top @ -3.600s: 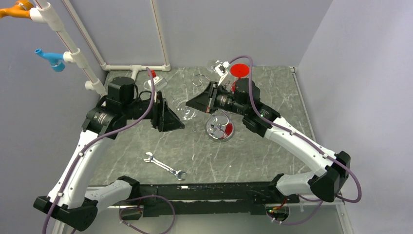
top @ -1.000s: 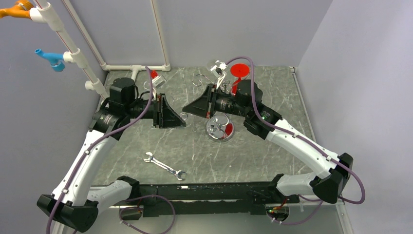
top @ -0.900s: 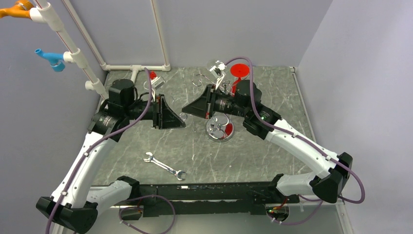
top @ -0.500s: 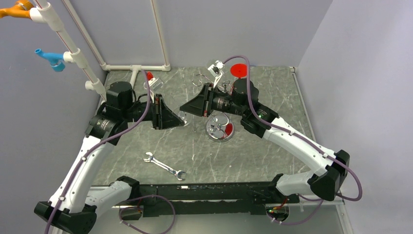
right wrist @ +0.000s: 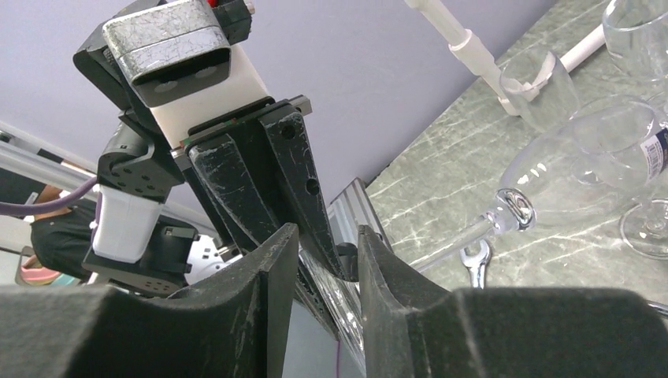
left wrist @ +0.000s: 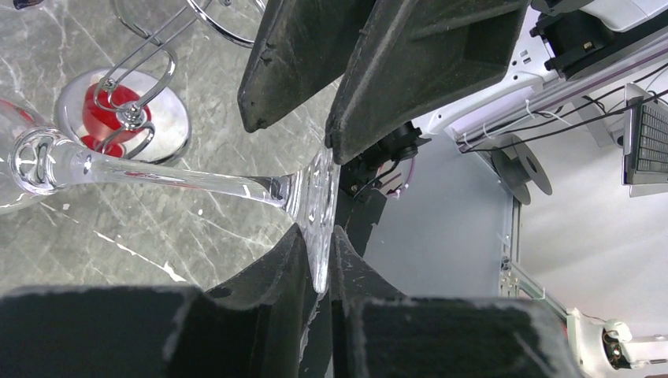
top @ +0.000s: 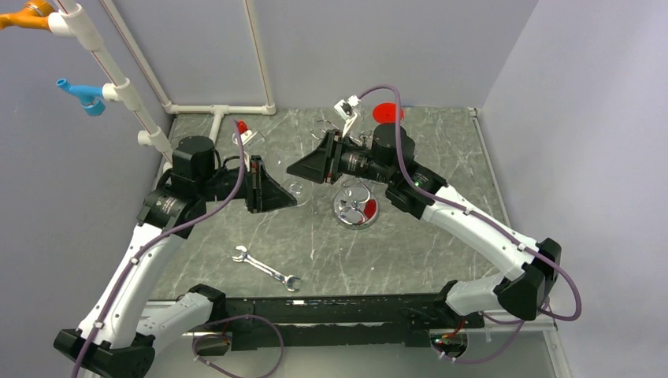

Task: Take the wine glass off the wine glass rack
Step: Place the wine glass at the center of the board.

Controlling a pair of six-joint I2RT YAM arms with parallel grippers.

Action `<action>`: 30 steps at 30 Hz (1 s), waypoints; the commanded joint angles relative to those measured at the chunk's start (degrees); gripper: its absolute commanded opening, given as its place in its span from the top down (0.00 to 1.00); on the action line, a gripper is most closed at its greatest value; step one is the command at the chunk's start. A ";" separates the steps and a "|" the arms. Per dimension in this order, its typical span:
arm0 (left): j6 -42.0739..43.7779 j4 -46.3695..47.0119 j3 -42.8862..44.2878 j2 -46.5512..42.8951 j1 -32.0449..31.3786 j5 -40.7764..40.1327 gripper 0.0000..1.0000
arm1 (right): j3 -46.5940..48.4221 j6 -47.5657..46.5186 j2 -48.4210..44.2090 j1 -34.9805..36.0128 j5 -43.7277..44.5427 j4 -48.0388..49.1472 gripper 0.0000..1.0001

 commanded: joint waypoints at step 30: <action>7.36 9.08 -1.94 -6.79 -0.12 -1.04 1.00 | 15.21 -0.05 4.07 0.16 5.18 -19.71 0.49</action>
